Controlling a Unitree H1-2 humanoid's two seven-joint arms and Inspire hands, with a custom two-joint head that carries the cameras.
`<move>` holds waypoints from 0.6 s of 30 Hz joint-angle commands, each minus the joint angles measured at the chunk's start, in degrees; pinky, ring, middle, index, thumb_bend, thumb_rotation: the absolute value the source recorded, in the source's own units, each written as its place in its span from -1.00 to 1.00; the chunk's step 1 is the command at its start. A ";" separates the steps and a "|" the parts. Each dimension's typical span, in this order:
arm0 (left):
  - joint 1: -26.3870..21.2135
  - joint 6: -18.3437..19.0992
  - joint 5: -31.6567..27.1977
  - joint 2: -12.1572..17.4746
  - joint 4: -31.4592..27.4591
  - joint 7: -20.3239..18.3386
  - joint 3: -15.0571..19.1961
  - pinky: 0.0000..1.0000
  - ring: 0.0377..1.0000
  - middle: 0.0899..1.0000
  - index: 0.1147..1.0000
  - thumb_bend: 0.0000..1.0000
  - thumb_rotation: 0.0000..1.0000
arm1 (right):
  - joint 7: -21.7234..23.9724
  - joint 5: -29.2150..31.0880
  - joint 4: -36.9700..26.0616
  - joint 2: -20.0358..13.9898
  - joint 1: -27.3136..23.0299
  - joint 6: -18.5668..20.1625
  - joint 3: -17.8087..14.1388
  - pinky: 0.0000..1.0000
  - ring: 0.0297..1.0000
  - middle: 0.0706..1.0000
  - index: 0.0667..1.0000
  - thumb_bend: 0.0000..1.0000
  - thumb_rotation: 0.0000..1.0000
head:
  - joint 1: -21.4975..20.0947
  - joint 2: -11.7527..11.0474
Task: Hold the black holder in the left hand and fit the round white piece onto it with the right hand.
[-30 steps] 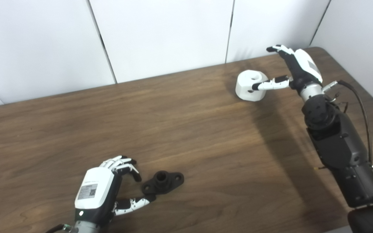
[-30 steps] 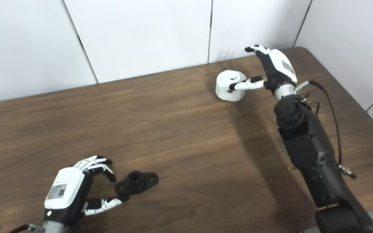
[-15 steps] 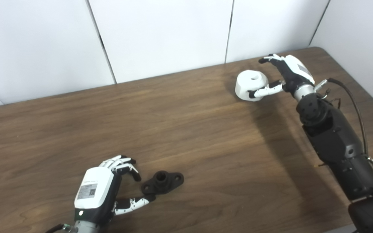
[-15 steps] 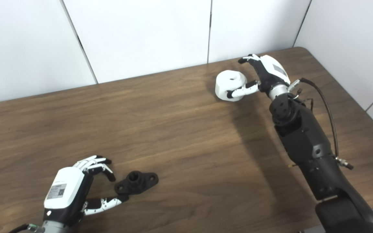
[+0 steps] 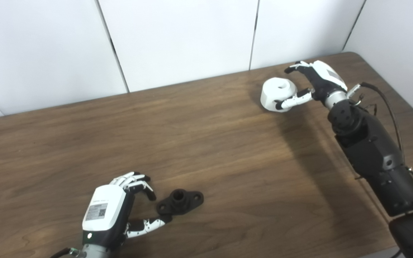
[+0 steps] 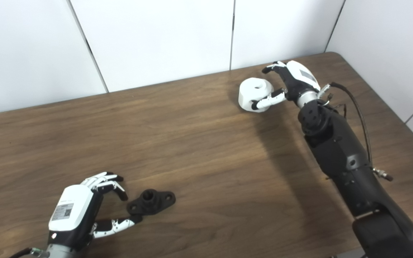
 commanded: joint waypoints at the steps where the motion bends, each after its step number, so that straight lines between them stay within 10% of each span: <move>1: 1.64 2.76 1.13 1.28 3.11 -2.38 0.67 0.58 0.64 0.47 -0.15 0.04 -0.91 | -0.65 -0.33 -1.06 -1.66 -2.80 -0.39 -0.65 0.74 0.99 0.89 0.54 0.77 -0.46 | -0.02 0.00; 16: 1.55 2.65 0.86 1.37 3.46 -2.48 0.46 0.61 0.65 0.48 -0.16 0.04 -0.91 | -2.66 2.01 0.38 -1.09 -2.58 -4.09 -1.31 0.75 0.97 0.82 0.18 0.65 -0.62 | 0.03 0.07; 18: 1.57 2.80 1.04 1.35 3.36 -2.57 0.42 0.61 0.65 0.48 -0.16 0.04 -0.91 | -3.21 2.44 0.68 -0.98 -2.54 -4.84 -1.51 0.77 0.97 0.80 0.03 0.34 -0.68 | 0.03 0.07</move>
